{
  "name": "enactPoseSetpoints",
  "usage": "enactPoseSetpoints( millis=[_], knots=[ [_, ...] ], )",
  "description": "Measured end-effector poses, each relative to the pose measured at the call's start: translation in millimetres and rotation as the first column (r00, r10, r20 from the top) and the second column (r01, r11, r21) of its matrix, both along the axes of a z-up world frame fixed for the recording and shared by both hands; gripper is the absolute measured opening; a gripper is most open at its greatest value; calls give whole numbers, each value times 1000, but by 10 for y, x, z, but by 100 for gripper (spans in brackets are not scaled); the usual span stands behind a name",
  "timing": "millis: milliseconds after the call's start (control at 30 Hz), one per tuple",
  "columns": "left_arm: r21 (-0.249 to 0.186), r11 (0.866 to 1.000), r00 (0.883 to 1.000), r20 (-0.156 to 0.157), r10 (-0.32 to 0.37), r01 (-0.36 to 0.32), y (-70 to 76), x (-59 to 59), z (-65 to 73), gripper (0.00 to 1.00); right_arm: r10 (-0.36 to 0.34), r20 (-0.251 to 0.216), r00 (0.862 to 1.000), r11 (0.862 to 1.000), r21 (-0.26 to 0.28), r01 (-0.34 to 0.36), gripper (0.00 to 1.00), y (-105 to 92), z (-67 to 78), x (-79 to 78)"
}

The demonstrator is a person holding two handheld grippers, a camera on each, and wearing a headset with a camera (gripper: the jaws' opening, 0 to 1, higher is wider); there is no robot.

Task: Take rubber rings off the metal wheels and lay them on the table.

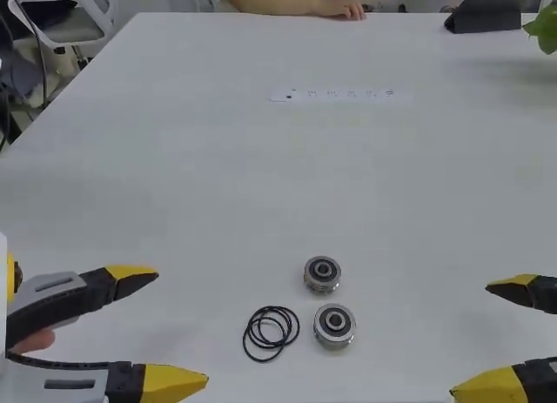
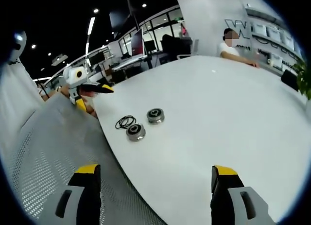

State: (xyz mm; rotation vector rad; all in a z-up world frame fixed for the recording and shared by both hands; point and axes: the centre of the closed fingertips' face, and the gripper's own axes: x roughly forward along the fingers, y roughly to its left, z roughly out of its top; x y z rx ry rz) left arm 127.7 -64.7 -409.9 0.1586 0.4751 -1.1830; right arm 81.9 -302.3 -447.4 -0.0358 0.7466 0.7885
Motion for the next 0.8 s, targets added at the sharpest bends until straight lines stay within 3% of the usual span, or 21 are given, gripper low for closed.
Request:
enactPoseSetpoints(
  millis=[100, 800],
  knots=[
    [5, 1000, 1000, 4, 4, -4, 9, 7, -1, 73, -2, -7, 1000, 1000, -18, 2, 94, -34, -29, -26],
    [9, 1000, 1000, -15, 20, -20, 19, -20, -42, 75, -4, -6, 1000, 1000, -17, 4, 93, -36, -36, -45]
  ],
)
